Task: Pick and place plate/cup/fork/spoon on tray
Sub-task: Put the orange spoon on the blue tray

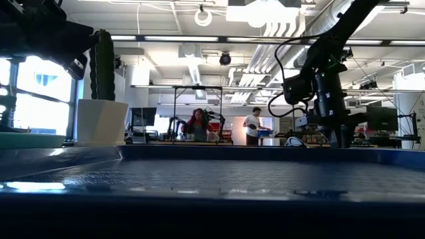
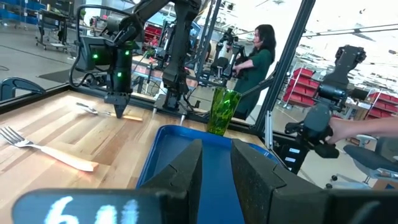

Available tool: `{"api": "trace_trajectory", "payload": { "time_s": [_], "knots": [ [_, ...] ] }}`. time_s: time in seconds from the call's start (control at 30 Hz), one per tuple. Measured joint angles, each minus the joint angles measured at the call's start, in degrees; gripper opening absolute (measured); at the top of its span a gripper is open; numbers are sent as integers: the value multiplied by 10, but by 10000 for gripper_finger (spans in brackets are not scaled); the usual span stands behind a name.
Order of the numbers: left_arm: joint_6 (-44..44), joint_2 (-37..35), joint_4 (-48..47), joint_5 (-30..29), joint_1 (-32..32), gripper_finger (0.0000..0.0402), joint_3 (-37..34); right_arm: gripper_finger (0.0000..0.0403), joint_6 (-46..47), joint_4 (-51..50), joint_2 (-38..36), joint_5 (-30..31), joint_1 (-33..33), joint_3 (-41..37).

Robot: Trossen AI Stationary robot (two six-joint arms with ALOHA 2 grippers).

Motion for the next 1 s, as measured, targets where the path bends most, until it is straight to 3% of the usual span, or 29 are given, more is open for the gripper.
{"api": "trace_trajectory", "payload": {
  "time_s": [0.47,1.0],
  "knots": [
    [0,0,0,0,0,74,0,32,63,0,-7,-3,72,2],
    [-1,0,-1,0,0,74,0,32,203,-10,-143,7,149,2]
  ]
}}
